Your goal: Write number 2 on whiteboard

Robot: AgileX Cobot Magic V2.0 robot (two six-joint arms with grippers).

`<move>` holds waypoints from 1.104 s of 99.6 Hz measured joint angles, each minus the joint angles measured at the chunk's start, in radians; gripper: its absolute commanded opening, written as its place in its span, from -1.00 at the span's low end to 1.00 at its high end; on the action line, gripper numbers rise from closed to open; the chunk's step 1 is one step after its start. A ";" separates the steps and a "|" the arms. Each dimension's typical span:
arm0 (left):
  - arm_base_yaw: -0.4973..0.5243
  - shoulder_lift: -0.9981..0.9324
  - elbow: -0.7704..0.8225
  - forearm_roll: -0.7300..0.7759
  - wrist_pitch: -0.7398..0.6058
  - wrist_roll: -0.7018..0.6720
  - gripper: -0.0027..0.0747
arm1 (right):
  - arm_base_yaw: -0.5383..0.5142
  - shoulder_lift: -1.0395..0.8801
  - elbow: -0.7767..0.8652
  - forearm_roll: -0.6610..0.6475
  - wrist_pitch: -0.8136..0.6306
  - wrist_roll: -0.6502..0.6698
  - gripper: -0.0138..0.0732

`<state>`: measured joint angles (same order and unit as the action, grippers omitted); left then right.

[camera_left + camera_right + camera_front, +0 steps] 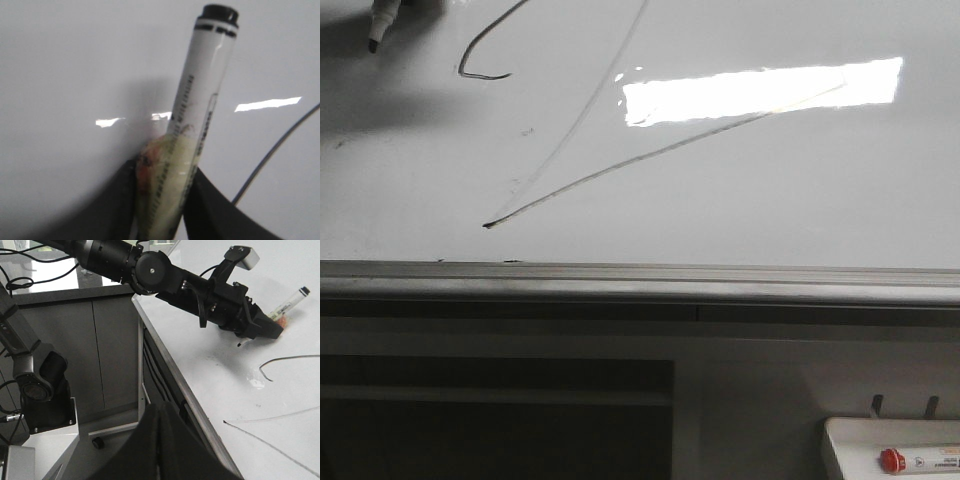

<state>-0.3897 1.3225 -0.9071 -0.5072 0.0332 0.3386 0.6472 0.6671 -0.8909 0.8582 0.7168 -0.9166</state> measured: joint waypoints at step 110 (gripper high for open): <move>0.004 -0.648 0.036 0.249 0.202 0.008 -0.98 | 0.000 -0.187 0.065 -0.602 -0.120 0.339 -0.84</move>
<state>-0.3854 0.6742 -0.8709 -0.2578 0.2351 0.3466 0.6472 0.4804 -0.8264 0.2560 0.5964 -0.5780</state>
